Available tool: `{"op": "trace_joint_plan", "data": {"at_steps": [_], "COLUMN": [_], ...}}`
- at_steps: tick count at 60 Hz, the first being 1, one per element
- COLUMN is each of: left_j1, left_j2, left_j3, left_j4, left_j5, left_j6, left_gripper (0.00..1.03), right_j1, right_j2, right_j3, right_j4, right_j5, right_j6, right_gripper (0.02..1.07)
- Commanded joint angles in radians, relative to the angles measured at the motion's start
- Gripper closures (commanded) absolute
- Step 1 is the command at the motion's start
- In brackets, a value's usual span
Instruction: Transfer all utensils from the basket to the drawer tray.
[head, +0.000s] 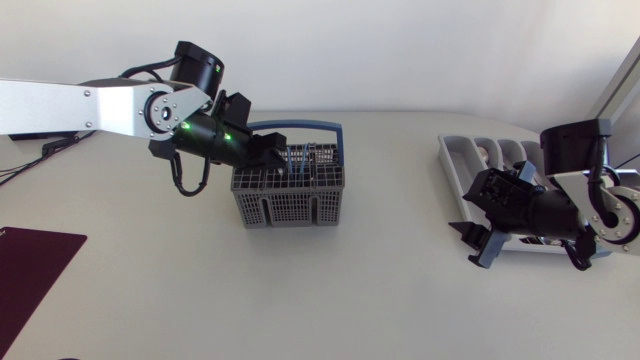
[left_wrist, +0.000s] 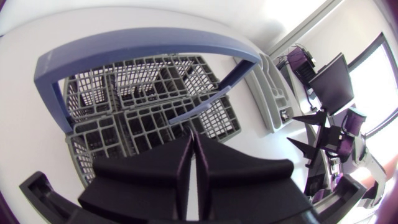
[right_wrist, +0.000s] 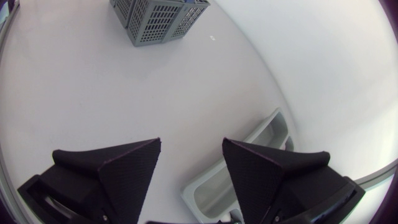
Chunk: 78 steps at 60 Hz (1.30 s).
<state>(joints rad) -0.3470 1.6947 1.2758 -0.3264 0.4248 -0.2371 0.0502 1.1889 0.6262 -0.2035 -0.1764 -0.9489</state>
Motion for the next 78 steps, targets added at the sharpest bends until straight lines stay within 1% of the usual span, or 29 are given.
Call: {"op": "trace_joint_plan", "data": {"at_steps": [1, 6, 14, 27, 31, 41, 44, 47, 57, 67, 72, 78], "left_j1": [0.011, 0.017, 0.029, 0.039, 0.039, 0.034, 0.019, 0.002, -0.072, -0.179, -0.228, -0.274], "left_j2": [-0.059, -0.099, -0.168, -0.28, -0.305, -0.356, -0.363, -0.366, -0.369, -0.36, -0.357, -0.356], "left_j3": [-0.043, -0.066, -0.099, -0.13, -0.135, -0.15, -0.153, -0.155, -0.151, -0.159, -0.162, -0.164], "left_j4": [0.02, 0.041, 0.073, 0.093, 0.093, 0.09, 0.086, 0.072, 0.032, -0.016, -0.03, -0.04], "left_j5": [0.04, 0.075, 0.109, 0.169, 0.198, 0.247, 0.262, 0.278, 0.282, 0.284, 0.285, 0.285], "left_j6": [-0.024, -0.024, -0.028, -0.028, -0.025, -0.013, -0.007, 0.013, 0.067, 0.145, 0.174, 0.199], "left_gripper": [1.0, 1.0, 1.0, 1.0, 1.0, 1.0, 1.0, 1.0, 1.0, 1.0, 1.0, 1.0], "right_j1": [0.013, 0.017, 0.03, 0.053, 0.062, 0.074, 0.082, 0.083, 0.082, 0.094, 0.125, 0.188], "right_j2": [-0.023, -0.031, -0.046, -0.087, -0.1, -0.14, -0.152, -0.163, -0.183, -0.192, -0.192, -0.198], "right_j3": [-0.026, -0.026, -0.023, -0.01, -0.003, 0.029, 0.04, 0.055, 0.098, 0.116, 0.113, 0.109], "right_j4": [-0.005, -0.007, -0.013, -0.02, -0.031, -0.096, -0.112, -0.142, -0.232, -0.3, -0.31, -0.312], "right_j5": [0.012, 0.014, 0.014, 0.003, -0.014, -0.112, -0.138, -0.189, -0.334, -0.472, -0.502, -0.505], "right_j6": [0.022, 0.029, 0.042, 0.085, 0.099, 0.147, 0.16, 0.17, 0.197, 0.202, 0.202, 0.214], "right_gripper": [0.34, 0.34, 0.34, 0.33, 0.33, 0.33, 0.33, 0.33, 0.33, 0.33, 0.33, 0.33]}}
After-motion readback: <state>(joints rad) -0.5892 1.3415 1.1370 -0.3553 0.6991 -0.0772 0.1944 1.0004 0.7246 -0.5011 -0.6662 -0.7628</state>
